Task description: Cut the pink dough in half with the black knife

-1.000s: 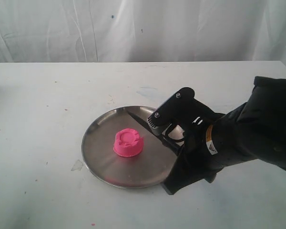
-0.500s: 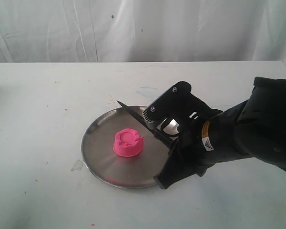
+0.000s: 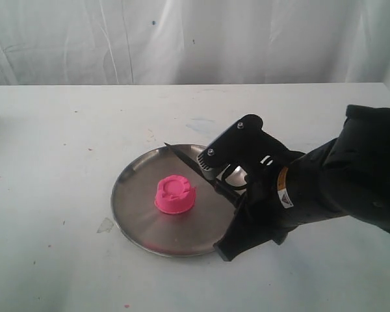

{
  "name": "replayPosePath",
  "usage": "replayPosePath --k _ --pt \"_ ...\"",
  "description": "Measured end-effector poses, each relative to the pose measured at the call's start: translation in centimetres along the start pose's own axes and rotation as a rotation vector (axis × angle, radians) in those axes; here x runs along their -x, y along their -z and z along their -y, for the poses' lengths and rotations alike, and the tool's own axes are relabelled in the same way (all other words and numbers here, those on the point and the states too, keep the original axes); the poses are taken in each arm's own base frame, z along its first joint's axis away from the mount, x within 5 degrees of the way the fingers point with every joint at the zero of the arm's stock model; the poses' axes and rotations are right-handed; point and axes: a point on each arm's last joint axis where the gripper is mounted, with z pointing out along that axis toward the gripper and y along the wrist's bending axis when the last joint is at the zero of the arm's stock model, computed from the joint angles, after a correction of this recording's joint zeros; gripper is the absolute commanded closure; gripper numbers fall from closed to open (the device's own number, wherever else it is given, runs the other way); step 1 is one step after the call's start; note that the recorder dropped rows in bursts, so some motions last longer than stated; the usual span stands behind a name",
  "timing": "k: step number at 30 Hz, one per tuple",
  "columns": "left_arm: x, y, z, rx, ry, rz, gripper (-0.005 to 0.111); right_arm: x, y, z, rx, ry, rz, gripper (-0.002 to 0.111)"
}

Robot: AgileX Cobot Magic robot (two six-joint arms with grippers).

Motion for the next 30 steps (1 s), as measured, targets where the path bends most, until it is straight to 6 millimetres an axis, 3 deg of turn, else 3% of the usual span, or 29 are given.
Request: replayPosePath --k 4,8,10,11,12,13,14,15,16,18,19,21,25,27,30 --pt "0.2 0.0 0.3 -0.035 0.117 0.015 0.107 0.0 0.0 0.0 -0.001 0.0 -0.002 0.108" --pt "0.3 0.2 1.4 -0.139 0.388 -0.015 0.107 0.0 0.0 0.0 0.0 -0.002 -0.002 0.108" --pt "1.0 0.8 3.1 -0.244 0.437 -0.045 0.107 0.0 0.0 0.0 0.001 -0.003 -0.003 0.108" --pt "2.5 2.0 5.3 -0.378 0.418 -0.038 0.107 0.0 0.0 0.0 0.001 -0.003 -0.003 0.108" --pt "4.7 4.1 8.2 -0.545 0.319 0.024 0.107 0.0 0.0 0.0 0.001 -0.003 -0.003 0.108" --pt "5.9 5.5 9.7 -0.63 0.231 0.078 0.107 0.0 0.0 0.0 0.001 -0.003 -0.003 0.108" --pt "7.8 8.5 12.5 -0.762 0.001 0.212 0.107 0.0 0.0 0.0 0.001 -0.003 -0.003 0.108" --pt "8.7 10.3 13.9 -0.811 -0.139 0.294 0.107 0.0 0.0 0.0 0.002 -0.005 -0.005 0.108" --pt "9.9 13.4 15.9 -0.837 -0.437 0.455 0.107 -0.1 0.0 0.0 0.0 -0.005 -0.01 0.108" --pt "11.3 16.7 17.8 -0.71 -0.871 0.655 0.107 -0.1 0.0 0.0 0.0 -0.005 -0.011 0.108" --pt "12.0 17.2 18.2 -0.633 -0.972 0.695 0.107 -0.1 0.0 0.0 0.0 -0.005 -0.011 0.108" --pt "15.3 16.8 18.4 -0.303 -1.205 0.753 0.107 -0.1 0.0 0.0 0.001 -0.006 -0.012 0.108" --pt "19.8 12.8 19.0 -0.121 -1.361 0.625 0.107 -0.1 0.0 0.0 0.001 -0.006 -0.012 0.108" --pt "21.9 9.9 18.8 -0.014 -1.35 0.513 0.107 -0.1 0.0 0.0 0.001 -0.006 -0.012 0.108" --pt "23.8 5.5 17.6 0.129 -1.166 0.272 0.107 -0.1 0.0 0.0 0.001 -0.006 -0.012 0.108"
